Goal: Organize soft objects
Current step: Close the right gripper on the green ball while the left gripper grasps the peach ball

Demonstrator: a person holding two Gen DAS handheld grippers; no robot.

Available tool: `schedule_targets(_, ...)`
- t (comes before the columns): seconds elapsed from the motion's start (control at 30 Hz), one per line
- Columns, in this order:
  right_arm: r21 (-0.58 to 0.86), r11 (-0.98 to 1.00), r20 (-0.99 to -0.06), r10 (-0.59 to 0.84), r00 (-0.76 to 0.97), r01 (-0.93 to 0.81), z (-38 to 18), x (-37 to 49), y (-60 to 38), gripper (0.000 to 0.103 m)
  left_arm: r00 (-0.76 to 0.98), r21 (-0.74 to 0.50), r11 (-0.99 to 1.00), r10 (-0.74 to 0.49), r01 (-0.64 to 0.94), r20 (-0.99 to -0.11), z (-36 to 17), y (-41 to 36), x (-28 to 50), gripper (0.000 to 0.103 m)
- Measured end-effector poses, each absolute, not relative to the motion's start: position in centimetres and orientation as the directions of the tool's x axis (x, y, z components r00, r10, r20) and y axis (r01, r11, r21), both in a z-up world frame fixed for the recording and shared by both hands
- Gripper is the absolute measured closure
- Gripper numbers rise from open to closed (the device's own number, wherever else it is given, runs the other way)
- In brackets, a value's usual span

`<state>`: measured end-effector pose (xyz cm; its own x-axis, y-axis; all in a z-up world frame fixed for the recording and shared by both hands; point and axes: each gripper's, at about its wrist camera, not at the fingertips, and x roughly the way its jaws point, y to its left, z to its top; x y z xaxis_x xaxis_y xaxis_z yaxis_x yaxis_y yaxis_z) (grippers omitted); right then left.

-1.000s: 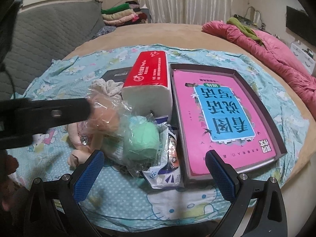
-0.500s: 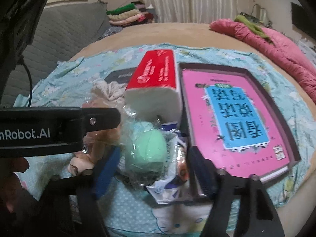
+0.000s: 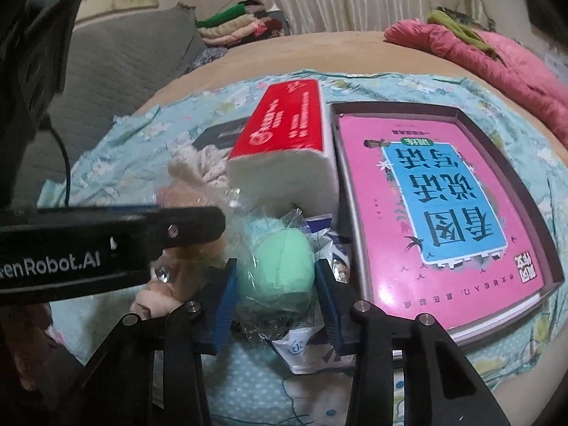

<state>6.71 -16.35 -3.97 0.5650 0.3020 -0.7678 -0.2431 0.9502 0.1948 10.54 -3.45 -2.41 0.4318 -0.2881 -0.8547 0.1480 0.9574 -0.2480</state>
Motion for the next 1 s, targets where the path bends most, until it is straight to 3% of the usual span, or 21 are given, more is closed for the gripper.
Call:
schedule_targets(0.3, 0.225, 0.943, -0.665, 0.332, 0.669, -0.244, -0.8, 4.7, -17.7, 0.059, 0.497, -0.28, 0.95, -0.312, 0.141, -0.809, 0.5, -2.7, 8.9, 0.059)
schedule_targets(0.57, 0.216, 0.961, -0.567, 0.267, 0.779, -0.173, 2.1, 3.6, -20.5, 0.059, 0.543, -0.26, 0.953, -0.301, 0.152, -0.784, 2.9, -3.6, 8.1, 0.059)
schedule_targets(1.0, 0.362, 0.932, -0.572, 0.224, 0.789, -0.002, 1.6, 4.3, -26.7, 0.059, 0.56, -0.297, 0.944, -0.324, 0.141, -0.763, 4.2, -3.3, 9.5, 0.059)
